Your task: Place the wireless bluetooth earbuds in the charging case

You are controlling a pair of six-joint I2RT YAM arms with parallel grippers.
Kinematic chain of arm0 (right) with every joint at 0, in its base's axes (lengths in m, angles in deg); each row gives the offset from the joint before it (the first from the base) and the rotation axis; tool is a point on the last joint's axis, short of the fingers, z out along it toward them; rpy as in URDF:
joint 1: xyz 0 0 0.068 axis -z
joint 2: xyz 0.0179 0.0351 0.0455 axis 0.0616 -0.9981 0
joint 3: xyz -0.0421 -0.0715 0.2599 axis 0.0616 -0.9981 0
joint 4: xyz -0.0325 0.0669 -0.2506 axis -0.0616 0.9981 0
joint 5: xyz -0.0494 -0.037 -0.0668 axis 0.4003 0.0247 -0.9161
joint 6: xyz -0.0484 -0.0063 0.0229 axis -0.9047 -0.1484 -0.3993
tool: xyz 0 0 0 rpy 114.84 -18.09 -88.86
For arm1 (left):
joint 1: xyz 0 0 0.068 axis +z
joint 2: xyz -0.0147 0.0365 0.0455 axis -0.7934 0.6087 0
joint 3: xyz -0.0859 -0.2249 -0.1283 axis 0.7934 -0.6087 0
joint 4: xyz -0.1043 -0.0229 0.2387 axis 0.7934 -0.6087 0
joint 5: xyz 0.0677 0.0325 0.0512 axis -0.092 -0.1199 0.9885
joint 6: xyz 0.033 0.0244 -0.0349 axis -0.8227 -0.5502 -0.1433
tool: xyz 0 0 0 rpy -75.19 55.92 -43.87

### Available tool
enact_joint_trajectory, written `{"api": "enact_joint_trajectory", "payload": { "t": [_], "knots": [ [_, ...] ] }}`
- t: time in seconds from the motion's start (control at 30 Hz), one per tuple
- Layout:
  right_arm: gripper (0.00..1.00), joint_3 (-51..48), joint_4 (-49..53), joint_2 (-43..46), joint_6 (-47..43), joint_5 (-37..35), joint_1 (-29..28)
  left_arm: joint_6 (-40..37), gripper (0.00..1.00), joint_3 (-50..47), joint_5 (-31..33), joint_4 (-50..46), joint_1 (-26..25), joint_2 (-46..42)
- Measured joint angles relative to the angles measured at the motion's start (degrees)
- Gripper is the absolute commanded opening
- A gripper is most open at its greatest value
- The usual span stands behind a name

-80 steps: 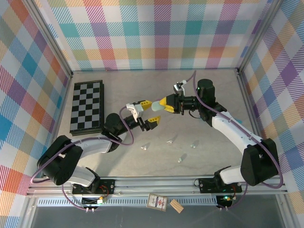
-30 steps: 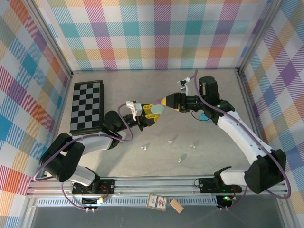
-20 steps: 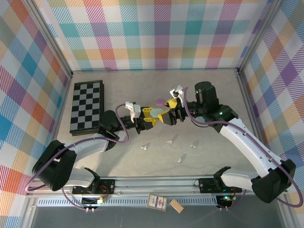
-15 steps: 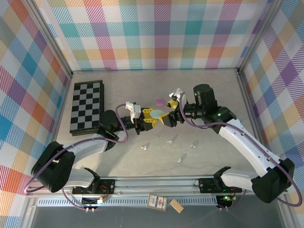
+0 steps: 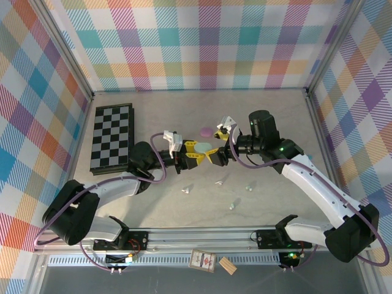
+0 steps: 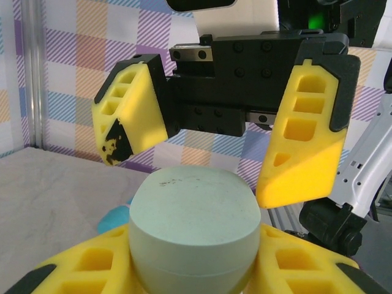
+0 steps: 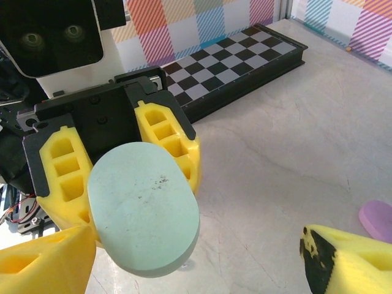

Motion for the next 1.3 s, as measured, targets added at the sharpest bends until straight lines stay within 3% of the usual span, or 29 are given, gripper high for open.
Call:
{"api": "enact_joint_trajectory", "payload": {
  "t": [0.43,0.77,1.07,1.3],
  "knots": [
    [0.83,0.1,-0.7,0.7,3.9,-9.7,-1.1,1.3,0.28,0.3,0.7,-1.8,0.5,1.2],
    [0.83,0.2,-2.9,0.3,7.1,-15.8,-0.6,1.3,0.28,0.4,-2.5,-0.8,0.4,1.2],
    [0.85,1.2,-1.7,-0.4,9.6,-14.2,-0.6,1.3,0.29,0.4,-2.5,0.6,0.4,1.2],
    [0.87,0.8,-1.9,4.2,9.6,-9.9,-0.5,1.2,0.29,0.4,-2.5,0.6,0.4,1.2]
  ]
}}
